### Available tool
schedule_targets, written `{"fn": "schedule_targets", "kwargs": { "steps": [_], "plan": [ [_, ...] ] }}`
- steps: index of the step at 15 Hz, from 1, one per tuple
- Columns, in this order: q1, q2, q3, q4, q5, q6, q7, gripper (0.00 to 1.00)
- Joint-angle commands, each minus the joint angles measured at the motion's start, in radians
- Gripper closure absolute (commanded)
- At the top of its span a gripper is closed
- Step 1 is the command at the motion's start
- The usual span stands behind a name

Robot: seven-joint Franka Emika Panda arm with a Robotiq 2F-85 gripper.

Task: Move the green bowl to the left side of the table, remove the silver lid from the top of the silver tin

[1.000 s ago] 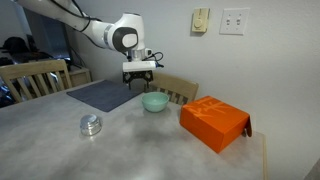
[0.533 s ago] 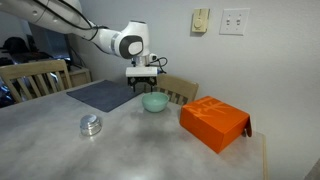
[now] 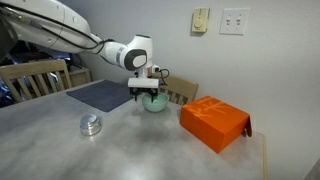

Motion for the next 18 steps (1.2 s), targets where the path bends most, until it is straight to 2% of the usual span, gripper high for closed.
{"fn": "schedule_targets", "kwargs": {
  "steps": [1, 5, 10, 13, 18],
  "plan": [
    [0.015, 0.056, -0.014, 0.097, -0.010, -0.061, 0.048, 0.34],
    [0.037, 0.053, -0.043, 0.104, -0.036, -0.049, 0.101, 0.61],
    [0.102, 0.026, -0.126, 0.100, -0.128, -0.050, 0.208, 0.98],
    [0.150, 0.017, -0.168, 0.094, -0.189, -0.057, 0.270, 1.00],
    [0.223, 0.033, -0.197, 0.100, -0.241, -0.103, 0.298, 0.99]
  ]
}}
